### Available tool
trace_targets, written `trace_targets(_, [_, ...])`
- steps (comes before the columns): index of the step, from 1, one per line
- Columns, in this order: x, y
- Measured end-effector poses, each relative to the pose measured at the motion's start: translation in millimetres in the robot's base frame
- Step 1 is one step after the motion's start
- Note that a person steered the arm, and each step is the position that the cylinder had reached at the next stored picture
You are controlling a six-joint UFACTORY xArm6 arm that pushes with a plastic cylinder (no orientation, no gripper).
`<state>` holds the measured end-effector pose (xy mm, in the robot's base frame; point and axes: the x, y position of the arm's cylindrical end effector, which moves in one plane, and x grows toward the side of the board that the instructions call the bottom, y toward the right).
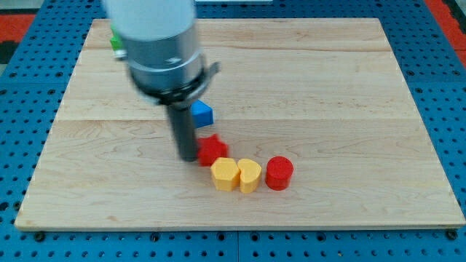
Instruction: Move red circle closer to red star
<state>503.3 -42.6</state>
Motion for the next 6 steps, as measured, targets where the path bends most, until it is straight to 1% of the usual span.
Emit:
trace_targets(1, [-26.0, 54.2])
trace_targets(2, [-66.4, 91.9])
trace_targets(3, [-86.4, 208.6])
trace_targets(4, [7.1, 220.7])
trace_targets(5, [91.4, 146.0])
trace_targets(6, [88.5, 83.2])
